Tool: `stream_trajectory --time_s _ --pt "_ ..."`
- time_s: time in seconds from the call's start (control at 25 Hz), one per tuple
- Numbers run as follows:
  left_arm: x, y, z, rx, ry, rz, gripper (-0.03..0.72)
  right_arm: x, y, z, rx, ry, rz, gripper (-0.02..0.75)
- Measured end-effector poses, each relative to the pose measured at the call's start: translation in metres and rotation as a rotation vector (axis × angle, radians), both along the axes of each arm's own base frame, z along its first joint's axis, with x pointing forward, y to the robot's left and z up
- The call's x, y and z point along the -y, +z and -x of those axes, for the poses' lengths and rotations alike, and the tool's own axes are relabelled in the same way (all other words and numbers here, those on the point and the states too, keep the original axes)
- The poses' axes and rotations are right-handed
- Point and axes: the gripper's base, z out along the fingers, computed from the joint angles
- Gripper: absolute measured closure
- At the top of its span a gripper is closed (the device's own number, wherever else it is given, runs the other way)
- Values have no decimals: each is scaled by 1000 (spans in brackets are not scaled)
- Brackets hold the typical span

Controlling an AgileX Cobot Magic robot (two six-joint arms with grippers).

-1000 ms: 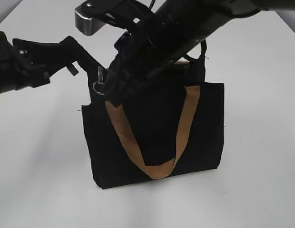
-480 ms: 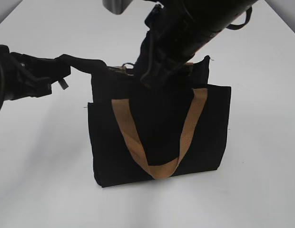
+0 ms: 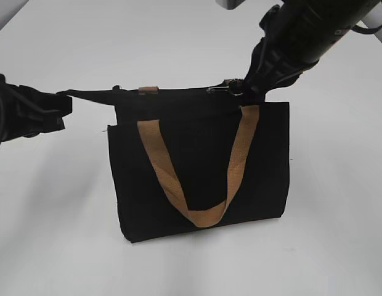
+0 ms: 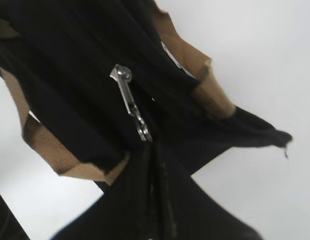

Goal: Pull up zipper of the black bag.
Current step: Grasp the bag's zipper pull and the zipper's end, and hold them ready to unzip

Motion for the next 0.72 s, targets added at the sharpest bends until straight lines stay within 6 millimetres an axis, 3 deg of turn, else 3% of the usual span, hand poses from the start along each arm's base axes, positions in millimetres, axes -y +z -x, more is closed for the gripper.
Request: stream_trajectory --time_s 0.28,0.6,0.72 --pt "-7 -4 -1 -47 64 -29 685 38 -2 -13 -85 -188 -27 738" --pt "-6 -1 -2 -45 82 33 680 52 -1 -10 -215 -305 -94 738" --pt "-13 -2 -1 -96 164 49 623 63 7 -2 -222 -348 -47 692"
